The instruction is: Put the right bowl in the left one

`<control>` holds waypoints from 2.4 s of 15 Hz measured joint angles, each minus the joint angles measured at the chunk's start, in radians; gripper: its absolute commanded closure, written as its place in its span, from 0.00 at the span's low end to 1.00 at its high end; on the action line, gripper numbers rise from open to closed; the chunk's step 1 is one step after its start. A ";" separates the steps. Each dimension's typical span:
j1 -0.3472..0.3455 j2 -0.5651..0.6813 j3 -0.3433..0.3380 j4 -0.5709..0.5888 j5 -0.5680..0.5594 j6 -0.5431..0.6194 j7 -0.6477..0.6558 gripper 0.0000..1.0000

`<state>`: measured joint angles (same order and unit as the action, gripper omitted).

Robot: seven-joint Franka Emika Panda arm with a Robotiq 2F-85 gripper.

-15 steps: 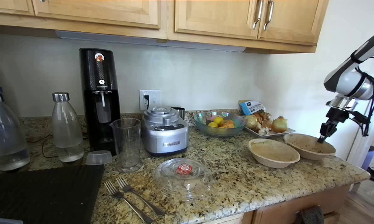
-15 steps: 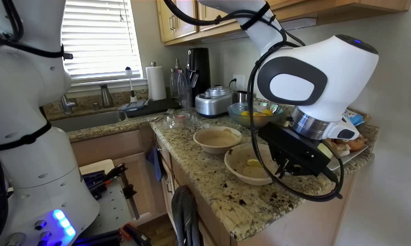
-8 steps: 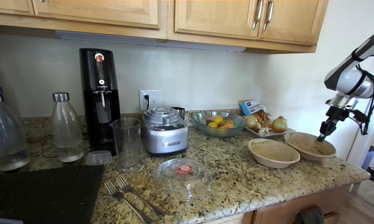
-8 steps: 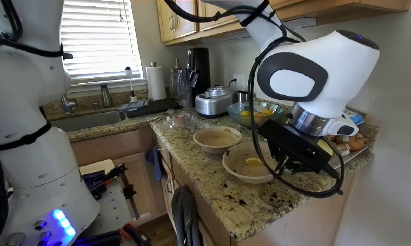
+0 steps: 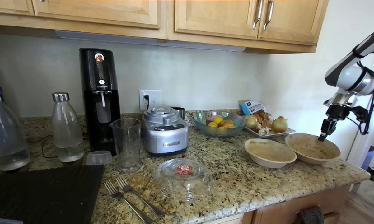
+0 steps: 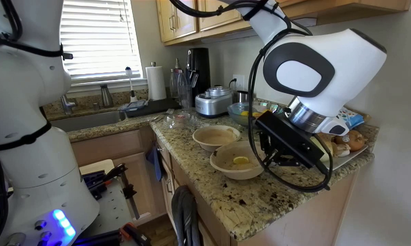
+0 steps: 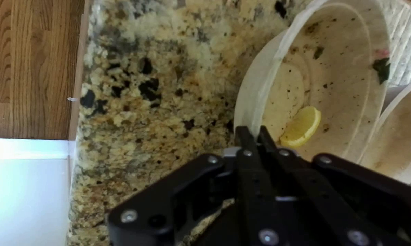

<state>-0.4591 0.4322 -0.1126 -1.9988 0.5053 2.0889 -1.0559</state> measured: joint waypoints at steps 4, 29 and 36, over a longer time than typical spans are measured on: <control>0.000 -0.038 -0.007 0.013 0.000 -0.026 0.000 0.94; 0.174 -0.251 -0.006 -0.092 0.101 -0.046 0.157 0.96; 0.255 -0.250 0.033 -0.203 0.189 0.221 0.269 0.96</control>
<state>-0.2040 0.1827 -0.0795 -2.2020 0.6941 2.3095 -0.7868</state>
